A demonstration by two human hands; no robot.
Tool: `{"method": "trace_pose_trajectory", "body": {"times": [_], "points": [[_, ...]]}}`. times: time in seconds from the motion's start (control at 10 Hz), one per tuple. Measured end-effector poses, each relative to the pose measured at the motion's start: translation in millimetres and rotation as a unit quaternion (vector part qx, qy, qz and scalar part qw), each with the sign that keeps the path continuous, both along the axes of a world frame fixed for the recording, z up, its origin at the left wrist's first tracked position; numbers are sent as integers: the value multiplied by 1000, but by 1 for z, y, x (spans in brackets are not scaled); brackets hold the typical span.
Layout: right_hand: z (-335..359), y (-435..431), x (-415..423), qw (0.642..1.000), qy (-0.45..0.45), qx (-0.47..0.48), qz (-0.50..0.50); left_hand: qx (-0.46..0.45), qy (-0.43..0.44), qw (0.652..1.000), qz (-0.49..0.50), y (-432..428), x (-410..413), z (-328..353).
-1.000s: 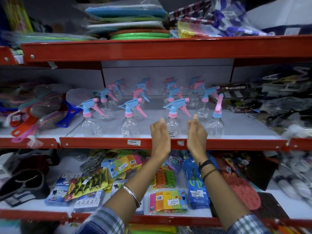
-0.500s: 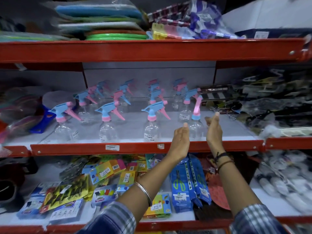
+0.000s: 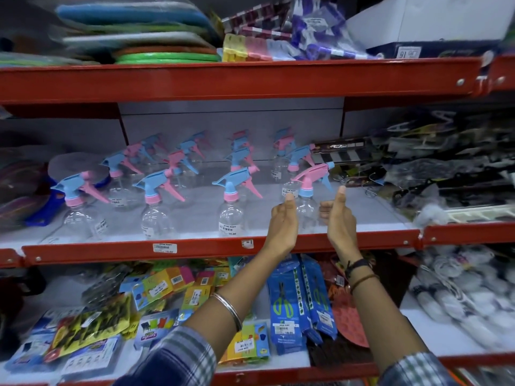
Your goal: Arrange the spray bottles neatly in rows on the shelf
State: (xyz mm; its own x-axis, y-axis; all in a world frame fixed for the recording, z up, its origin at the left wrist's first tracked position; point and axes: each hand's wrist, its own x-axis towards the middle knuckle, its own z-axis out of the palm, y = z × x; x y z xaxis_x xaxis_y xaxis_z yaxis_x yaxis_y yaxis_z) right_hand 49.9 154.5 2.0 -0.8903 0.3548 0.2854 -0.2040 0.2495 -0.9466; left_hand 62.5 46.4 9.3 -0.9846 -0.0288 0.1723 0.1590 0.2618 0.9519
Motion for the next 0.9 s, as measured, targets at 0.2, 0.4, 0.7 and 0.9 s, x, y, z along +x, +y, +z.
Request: {"method": "trace_pose_trajectory", "body": {"times": [0.2, 0.4, 0.7, 0.9], "points": [[2, -1, 5, 1000, 22, 6, 15, 1, 0, 1000, 0, 1, -3, -3], [1, -1, 10, 1000, 22, -6, 4, -18, -5, 1000, -12, 1, -1, -2], [0, -4, 23, 998, 45, 19, -40, -19, 35, 999, -7, -8, 16, -6], [28, -32, 43, 985, 171, 36, -6, 4, 250, 968, -17, -51, 53, 11]]}}
